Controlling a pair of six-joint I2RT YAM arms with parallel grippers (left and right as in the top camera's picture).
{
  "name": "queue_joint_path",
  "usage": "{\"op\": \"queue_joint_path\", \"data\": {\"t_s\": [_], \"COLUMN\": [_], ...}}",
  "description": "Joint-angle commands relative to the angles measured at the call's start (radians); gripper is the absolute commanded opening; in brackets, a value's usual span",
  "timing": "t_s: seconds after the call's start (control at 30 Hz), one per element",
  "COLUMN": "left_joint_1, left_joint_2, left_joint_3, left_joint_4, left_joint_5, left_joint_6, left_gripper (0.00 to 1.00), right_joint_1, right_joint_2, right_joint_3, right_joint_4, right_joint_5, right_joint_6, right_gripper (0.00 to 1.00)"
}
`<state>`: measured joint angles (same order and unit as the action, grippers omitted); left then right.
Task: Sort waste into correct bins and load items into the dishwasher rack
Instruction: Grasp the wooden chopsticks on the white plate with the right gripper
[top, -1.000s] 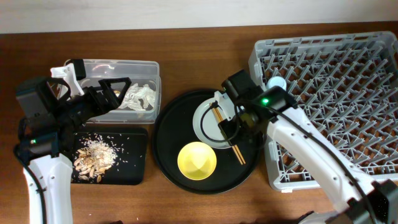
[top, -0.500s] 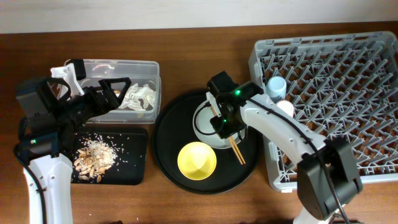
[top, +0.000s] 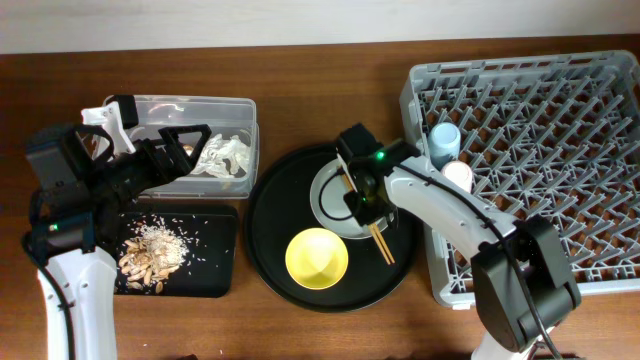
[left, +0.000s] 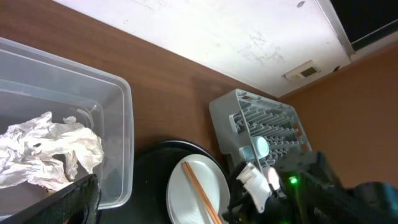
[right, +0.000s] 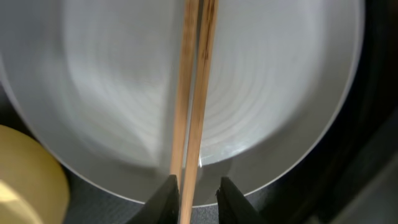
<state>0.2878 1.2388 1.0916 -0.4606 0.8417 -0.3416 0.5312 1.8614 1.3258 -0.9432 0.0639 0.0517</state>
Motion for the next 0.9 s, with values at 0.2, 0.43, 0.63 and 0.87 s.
{"op": "queue_joint_path", "data": {"t_s": [0.2, 0.43, 0.63, 0.87], "left_joint_1": [0.004, 0.004, 0.004, 0.004], "left_joint_2": [-0.010, -0.010, -0.010, -0.010], "left_joint_3": [0.016, 0.016, 0.016, 0.016], "left_joint_4": [-0.001, -0.001, -0.001, -0.001], "left_joint_5": [0.022, 0.022, 0.022, 0.022], "left_joint_6": [-0.010, -0.010, -0.010, -0.010], "left_gripper": [0.99, 0.99, 0.99, 0.99], "right_joint_1": [0.005, 0.005, 0.005, 0.005], "right_joint_2": [0.010, 0.010, 0.010, 0.010], "right_joint_3": [-0.089, -0.093, -0.093, -0.093], "right_joint_4": [0.095, 0.086, 0.084, 0.084], "right_joint_5": [0.019, 0.014, -0.025, -0.030], "right_joint_6": [0.010, 0.041, 0.043, 0.043], "right_gripper": [0.24, 0.25, 0.26, 0.39]}}
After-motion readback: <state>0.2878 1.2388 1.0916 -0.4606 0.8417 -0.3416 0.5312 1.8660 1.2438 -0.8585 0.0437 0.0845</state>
